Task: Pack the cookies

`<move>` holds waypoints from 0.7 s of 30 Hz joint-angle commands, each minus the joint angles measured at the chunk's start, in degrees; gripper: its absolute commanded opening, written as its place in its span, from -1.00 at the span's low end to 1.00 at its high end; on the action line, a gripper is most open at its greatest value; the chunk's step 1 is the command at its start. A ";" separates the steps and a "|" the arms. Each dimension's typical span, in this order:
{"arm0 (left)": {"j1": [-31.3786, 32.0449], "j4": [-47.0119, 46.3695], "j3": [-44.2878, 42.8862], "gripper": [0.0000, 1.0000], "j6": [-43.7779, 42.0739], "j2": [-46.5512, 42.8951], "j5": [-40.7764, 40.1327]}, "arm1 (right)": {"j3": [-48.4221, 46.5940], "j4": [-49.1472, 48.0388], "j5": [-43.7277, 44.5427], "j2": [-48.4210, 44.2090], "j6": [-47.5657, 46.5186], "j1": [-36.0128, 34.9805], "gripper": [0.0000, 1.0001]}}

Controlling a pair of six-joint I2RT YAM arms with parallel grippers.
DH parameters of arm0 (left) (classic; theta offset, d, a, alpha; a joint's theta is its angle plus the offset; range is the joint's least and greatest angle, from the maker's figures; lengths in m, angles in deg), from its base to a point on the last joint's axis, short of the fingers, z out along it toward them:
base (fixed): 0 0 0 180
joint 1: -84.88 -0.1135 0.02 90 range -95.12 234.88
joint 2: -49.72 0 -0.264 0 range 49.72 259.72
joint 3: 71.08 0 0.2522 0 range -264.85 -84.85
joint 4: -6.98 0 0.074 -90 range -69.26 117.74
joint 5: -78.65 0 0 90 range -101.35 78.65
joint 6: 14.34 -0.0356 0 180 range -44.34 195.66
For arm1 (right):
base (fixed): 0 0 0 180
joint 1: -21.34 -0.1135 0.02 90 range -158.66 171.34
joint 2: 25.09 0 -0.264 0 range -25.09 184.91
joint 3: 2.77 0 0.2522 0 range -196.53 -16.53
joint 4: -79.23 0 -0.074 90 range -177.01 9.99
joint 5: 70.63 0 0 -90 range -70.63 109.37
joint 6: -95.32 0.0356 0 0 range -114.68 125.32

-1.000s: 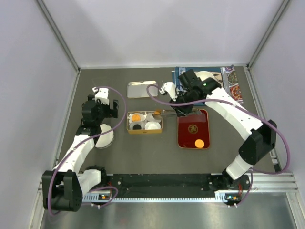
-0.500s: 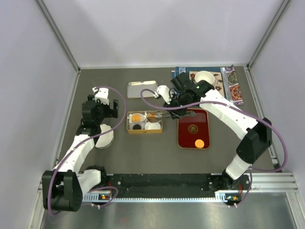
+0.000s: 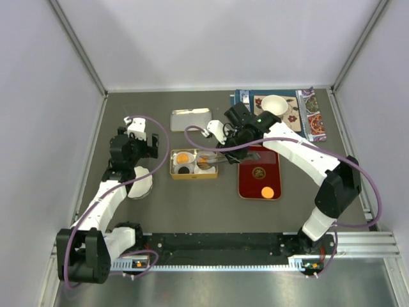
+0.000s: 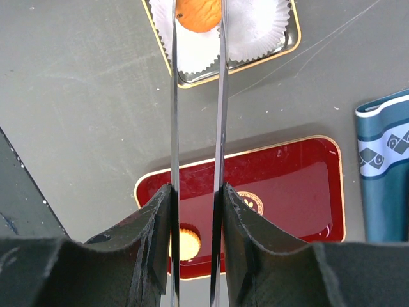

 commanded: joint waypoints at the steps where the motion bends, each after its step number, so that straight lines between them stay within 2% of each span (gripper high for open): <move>1: -0.28 -1.71 -2.07 0.98 0.21 -0.49 0.22 | 0.31 -2.04 0.29 -0.23 0.04 -0.98 -0.71; 14: -0.28 -1.54 -2.16 0.98 0.39 -0.75 0.57 | 1.80 -2.12 0.47 -0.14 -0.23 -1.77 -0.63; 21: -0.28 -1.45 -1.99 0.98 0.21 -0.92 0.22 | 1.98 -2.04 0.47 -0.40 -0.23 -1.86 -0.39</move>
